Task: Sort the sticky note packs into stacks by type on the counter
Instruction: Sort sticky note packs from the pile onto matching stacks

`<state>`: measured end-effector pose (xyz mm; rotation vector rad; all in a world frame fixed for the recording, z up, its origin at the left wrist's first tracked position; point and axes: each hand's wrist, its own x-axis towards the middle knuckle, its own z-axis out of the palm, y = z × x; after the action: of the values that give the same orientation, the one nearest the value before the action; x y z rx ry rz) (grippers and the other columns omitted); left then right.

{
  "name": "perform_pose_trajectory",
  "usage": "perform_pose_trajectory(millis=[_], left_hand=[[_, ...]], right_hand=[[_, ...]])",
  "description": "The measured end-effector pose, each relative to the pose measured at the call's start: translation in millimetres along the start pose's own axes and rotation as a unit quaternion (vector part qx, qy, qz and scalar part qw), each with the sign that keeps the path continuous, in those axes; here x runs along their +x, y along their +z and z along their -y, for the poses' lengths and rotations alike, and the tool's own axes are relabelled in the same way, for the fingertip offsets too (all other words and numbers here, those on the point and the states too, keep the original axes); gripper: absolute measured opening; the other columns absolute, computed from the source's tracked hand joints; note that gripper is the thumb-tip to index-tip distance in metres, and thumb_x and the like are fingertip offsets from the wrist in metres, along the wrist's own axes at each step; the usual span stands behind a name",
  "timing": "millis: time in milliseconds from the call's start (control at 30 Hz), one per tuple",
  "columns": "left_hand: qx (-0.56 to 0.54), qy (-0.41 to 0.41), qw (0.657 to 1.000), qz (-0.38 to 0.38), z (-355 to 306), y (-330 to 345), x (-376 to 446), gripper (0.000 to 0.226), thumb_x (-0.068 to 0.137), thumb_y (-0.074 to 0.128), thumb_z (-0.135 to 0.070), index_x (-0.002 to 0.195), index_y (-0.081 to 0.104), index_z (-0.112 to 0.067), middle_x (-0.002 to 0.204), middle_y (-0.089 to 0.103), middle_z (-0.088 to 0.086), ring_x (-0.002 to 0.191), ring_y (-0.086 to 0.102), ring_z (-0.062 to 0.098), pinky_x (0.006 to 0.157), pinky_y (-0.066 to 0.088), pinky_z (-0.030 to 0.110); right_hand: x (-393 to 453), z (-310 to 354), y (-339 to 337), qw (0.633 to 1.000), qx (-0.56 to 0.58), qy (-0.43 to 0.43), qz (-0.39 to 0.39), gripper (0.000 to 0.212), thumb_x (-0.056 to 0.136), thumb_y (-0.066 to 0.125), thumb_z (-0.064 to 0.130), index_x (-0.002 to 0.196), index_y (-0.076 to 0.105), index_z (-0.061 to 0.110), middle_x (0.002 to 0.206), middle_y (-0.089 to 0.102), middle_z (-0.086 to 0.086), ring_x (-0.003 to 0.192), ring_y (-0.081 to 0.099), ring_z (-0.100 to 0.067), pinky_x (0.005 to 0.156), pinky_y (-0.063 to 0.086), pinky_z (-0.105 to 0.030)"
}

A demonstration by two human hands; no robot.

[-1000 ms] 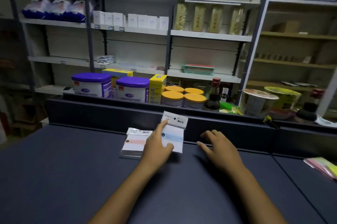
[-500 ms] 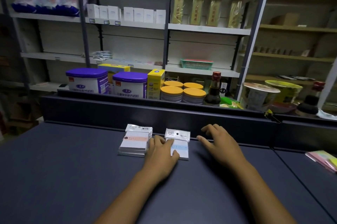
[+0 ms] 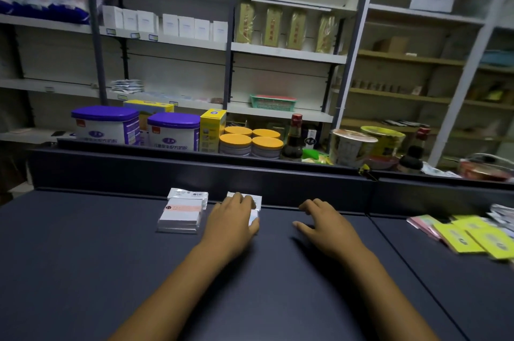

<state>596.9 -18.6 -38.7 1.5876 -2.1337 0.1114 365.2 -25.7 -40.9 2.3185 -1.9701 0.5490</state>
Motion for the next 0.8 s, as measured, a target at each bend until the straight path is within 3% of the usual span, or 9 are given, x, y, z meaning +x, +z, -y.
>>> perform_pose_trajectory(millis=[200, 800], left_hand=[[0.019, 0.062, 0.997, 0.049, -62.5, -18.3, 0.0, 0.037, 0.094, 0.049, -0.045, 0.123, 0.050, -0.022, 0.124, 0.054, 0.001, 0.116, 0.051, 0.022, 0.093, 0.043, 0.036], [-0.056, 0.160, 0.984, 0.045, -358.7, -12.1, -92.6, 0.039, 0.096, 0.049, -0.044, 0.129, 0.047, -0.023, 0.128, 0.052, 0.001, 0.116, 0.052, 0.021, 0.089, 0.049, 0.035]], right_hand=[[-56.5, -47.2, -46.7, 0.998, -0.043, 0.039, 0.016, 0.050, 0.093, 0.051, 0.059, 0.133, 0.048, 0.028, 0.130, 0.050, 0.008, 0.121, 0.048, -0.013, 0.096, 0.048, -0.033], [-311.9, -224.6, -206.8, 0.984, -0.088, 0.153, -0.003, 0.054, 0.093, 0.052, 0.059, 0.136, 0.045, 0.025, 0.136, 0.048, 0.005, 0.124, 0.049, -0.016, 0.094, 0.048, -0.032]])
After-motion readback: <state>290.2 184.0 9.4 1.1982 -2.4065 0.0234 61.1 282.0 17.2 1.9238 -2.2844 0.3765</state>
